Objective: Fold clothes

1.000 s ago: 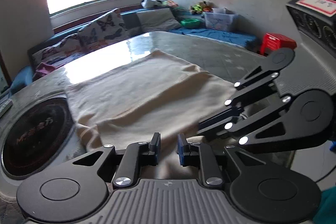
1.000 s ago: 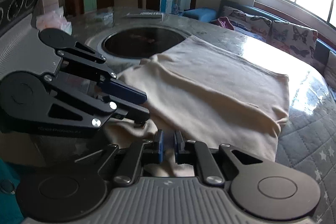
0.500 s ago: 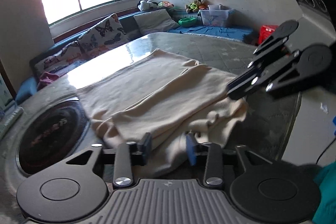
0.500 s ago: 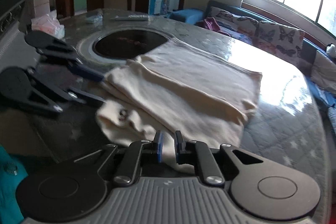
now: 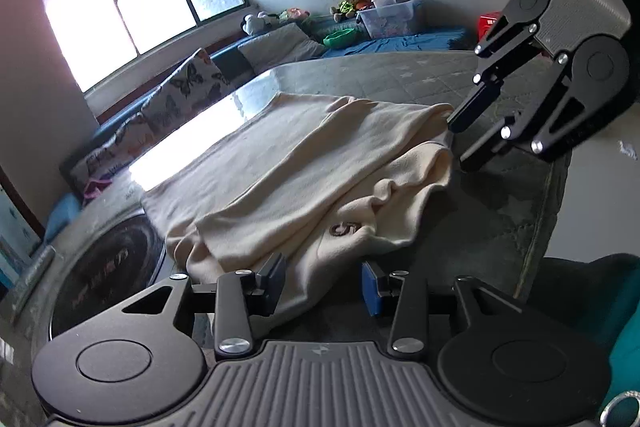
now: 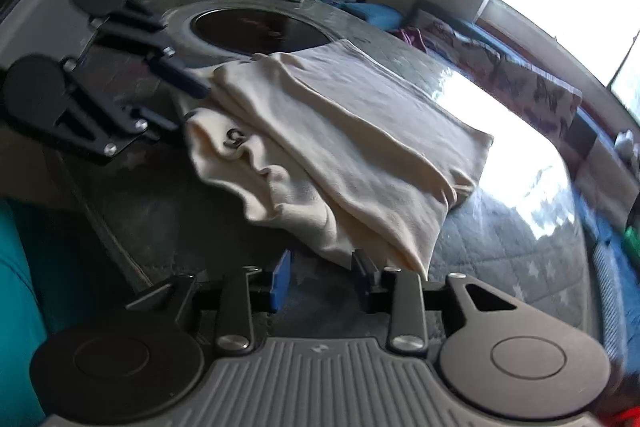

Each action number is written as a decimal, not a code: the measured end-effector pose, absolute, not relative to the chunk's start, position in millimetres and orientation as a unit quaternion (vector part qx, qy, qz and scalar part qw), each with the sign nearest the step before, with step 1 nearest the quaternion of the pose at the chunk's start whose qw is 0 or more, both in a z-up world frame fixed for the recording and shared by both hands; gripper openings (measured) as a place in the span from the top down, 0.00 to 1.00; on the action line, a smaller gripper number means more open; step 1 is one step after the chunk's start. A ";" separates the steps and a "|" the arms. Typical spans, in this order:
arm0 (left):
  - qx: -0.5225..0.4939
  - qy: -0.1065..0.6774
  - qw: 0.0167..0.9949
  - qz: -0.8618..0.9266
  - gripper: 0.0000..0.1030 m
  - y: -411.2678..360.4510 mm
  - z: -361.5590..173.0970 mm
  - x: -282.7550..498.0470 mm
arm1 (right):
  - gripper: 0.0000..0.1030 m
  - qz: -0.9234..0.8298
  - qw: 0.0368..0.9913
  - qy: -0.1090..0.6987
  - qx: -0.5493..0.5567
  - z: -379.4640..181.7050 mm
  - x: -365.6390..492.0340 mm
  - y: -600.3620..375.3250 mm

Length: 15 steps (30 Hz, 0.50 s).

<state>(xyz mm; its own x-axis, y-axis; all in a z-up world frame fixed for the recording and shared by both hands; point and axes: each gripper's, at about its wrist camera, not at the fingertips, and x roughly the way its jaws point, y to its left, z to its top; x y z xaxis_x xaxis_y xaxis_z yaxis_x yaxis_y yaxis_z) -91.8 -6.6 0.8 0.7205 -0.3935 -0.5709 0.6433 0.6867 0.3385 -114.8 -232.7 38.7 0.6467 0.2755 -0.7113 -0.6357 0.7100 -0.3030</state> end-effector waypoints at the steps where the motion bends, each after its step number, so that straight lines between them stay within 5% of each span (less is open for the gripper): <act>1: 0.267 0.231 0.889 -0.292 0.62 -7.4 0.7 -91.9 | 0.67 0.264 0.864 0.322 -0.282 37.9 -116.4 -231.5; 7: 0.250 0.227 0.894 -0.294 0.85 -7.1 6.0 -85.7 | 0.65 0.270 0.864 0.304 -0.298 36.4 -116.3 -227.8; 15: 0.177 0.246 0.907 -0.292 0.89 9.6 28.1 -59.8 | 0.61 0.282 0.861 0.268 -0.328 31.4 -108.5 -216.5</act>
